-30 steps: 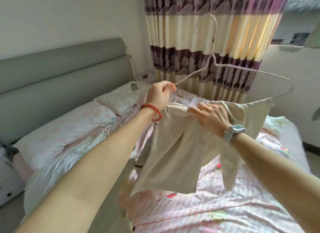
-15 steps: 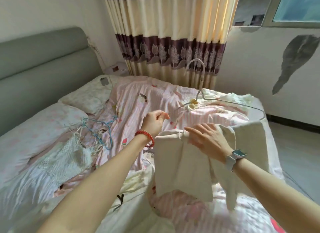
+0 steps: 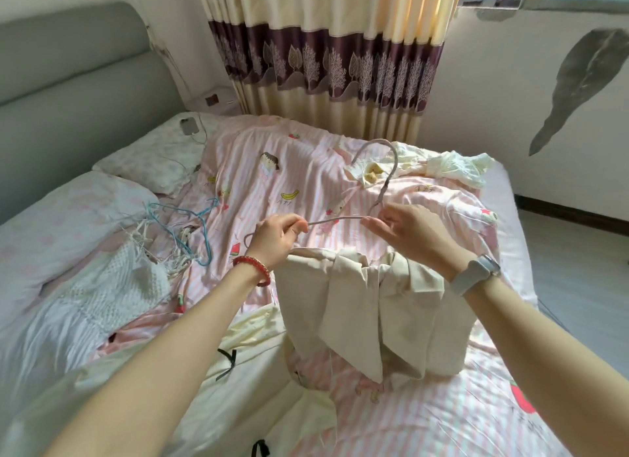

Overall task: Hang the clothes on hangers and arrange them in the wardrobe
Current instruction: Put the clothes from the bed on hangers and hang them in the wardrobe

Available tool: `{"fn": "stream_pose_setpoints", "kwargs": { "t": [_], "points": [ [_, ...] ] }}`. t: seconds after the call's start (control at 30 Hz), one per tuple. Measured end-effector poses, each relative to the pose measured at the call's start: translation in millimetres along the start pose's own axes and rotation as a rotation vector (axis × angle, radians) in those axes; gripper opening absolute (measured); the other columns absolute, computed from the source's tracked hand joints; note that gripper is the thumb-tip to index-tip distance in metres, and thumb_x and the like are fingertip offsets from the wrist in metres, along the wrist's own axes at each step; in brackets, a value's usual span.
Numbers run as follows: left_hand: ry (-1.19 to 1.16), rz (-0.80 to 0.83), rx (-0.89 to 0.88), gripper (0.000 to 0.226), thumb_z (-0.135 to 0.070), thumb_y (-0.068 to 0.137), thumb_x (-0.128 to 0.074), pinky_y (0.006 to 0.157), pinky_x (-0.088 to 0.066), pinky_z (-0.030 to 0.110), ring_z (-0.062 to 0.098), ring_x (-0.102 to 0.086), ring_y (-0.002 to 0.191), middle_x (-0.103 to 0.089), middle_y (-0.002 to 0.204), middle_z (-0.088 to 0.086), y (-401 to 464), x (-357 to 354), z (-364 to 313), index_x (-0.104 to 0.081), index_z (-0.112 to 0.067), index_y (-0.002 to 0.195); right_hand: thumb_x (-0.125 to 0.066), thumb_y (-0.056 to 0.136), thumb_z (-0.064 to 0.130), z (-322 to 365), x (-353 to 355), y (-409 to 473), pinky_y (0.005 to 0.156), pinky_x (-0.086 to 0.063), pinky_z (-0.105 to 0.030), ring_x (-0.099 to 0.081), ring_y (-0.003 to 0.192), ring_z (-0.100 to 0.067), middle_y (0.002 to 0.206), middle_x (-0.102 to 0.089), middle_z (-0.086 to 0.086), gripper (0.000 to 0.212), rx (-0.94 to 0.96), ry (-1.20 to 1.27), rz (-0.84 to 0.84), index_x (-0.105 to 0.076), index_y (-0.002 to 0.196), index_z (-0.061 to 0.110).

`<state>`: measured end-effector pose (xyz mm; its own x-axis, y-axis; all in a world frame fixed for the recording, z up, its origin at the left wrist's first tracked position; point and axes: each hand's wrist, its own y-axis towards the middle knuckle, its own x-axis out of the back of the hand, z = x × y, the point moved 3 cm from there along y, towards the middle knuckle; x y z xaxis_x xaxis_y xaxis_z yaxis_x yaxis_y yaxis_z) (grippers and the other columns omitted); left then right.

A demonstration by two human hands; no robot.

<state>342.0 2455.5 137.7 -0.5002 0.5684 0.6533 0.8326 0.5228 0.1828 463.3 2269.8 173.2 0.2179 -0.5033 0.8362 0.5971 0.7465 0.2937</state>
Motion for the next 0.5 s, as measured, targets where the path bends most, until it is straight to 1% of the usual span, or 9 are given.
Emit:
{"fn": "stream_pose_setpoints", "kwargs": {
  "t": [0.07,0.1,0.17,0.2,0.23,0.3,0.37,0.43,0.5],
  "points": [
    [0.085,-0.057,-0.015,0.018,-0.02,0.091,-0.055,0.092,-0.029,0.034,0.024,-0.052,0.093,-0.066,0.081,0.002,9,-12,-6,-0.07,-0.011,0.087,-0.045,0.086,0.052,-6,-4,4,0.057,-0.048,-0.039,-0.057,0.056,-0.029,0.06,-0.062,-0.012,0.059,-0.124,0.129,-0.008,-0.057,0.062,-0.001],
    [0.125,-0.099,-0.003,0.018,-0.022,0.091,-0.055,0.096,-0.024,0.033,0.024,-0.051,0.103,-0.068,0.094,0.003,15,-20,-8,-0.071,-0.014,0.092,-0.047,0.09,0.043,-11,-8,6,0.06,-0.047,-0.041,-0.055,0.058,-0.03,0.061,-0.062,-0.013,0.052,-0.193,0.184,-0.037,-0.056,0.058,0.002],
    [0.141,-0.164,0.037,0.022,-0.024,0.09,-0.055,0.103,-0.02,0.033,0.023,-0.043,0.119,-0.06,0.12,0.003,20,-35,-9,-0.066,-0.018,0.108,-0.048,0.093,0.034,-22,-12,7,0.059,-0.039,-0.038,-0.049,0.062,-0.028,0.058,-0.052,-0.009,0.047,-0.325,0.215,-0.124,-0.045,0.051,0.013],
    [0.125,-0.167,0.071,0.03,-0.024,0.09,-0.054,0.106,-0.021,0.035,0.024,-0.039,0.124,-0.051,0.131,0.004,19,-44,-4,-0.06,-0.018,0.119,-0.047,0.094,0.033,-31,-12,6,0.059,-0.033,-0.035,-0.047,0.065,-0.026,0.061,-0.051,-0.008,0.046,-0.404,0.21,-0.189,-0.042,0.051,0.016],
    [0.109,-0.15,0.115,0.037,-0.024,0.091,-0.053,0.108,-0.021,0.036,0.025,-0.035,0.128,-0.042,0.139,0.006,17,-54,4,-0.052,-0.017,0.128,-0.046,0.094,0.033,-42,-10,4,0.06,-0.031,-0.033,-0.049,0.068,-0.026,0.067,-0.055,-0.011,0.043,-0.485,0.203,-0.281,-0.045,0.055,0.015],
    [0.081,-0.064,0.228,0.045,-0.023,0.092,-0.049,0.109,-0.022,0.034,0.025,-0.03,0.132,-0.033,0.144,0.009,2,-77,32,-0.04,-0.012,0.135,-0.042,0.095,0.033,-67,-3,-1,0.064,-0.036,-0.034,-0.057,0.079,-0.033,0.085,-0.065,-0.019,0.037,-0.616,0.174,-0.493,-0.059,0.075,0.007],
    [0.063,0.068,0.378,0.042,-0.021,0.093,-0.047,0.104,-0.024,0.03,0.024,-0.032,0.13,-0.035,0.141,0.012,-19,-101,68,-0.04,-0.009,0.132,-0.041,0.095,0.033,-87,1,-2,0.067,-0.038,-0.035,-0.059,0.084,-0.038,0.089,-0.067,-0.022,0.037,-0.672,0.103,-0.642,-0.061,0.088,0.003],
    [0.085,0.203,0.535,0.039,-0.021,0.094,-0.044,0.103,-0.026,0.03,0.026,-0.035,0.128,-0.038,0.139,0.015,-40,-126,103,-0.042,-0.008,0.13,-0.042,0.095,0.032,-100,-7,0,0.067,-0.039,-0.035,-0.06,0.083,-0.038,0.086,-0.068,-0.021,0.036,-0.648,0.001,-0.684,-0.063,0.09,0.003],
    [0.126,0.298,0.628,0.04,-0.02,0.094,-0.043,0.104,-0.028,0.031,0.027,-0.036,0.128,-0.036,0.14,0.015,-56,-149,131,-0.04,-0.008,0.132,-0.043,0.096,0.03,-110,-27,-1,0.064,-0.039,-0.033,-0.062,0.08,-0.037,0.084,-0.069,-0.021,0.034,-0.614,-0.089,-0.654,-0.065,0.093,0.004]
  ]
}}
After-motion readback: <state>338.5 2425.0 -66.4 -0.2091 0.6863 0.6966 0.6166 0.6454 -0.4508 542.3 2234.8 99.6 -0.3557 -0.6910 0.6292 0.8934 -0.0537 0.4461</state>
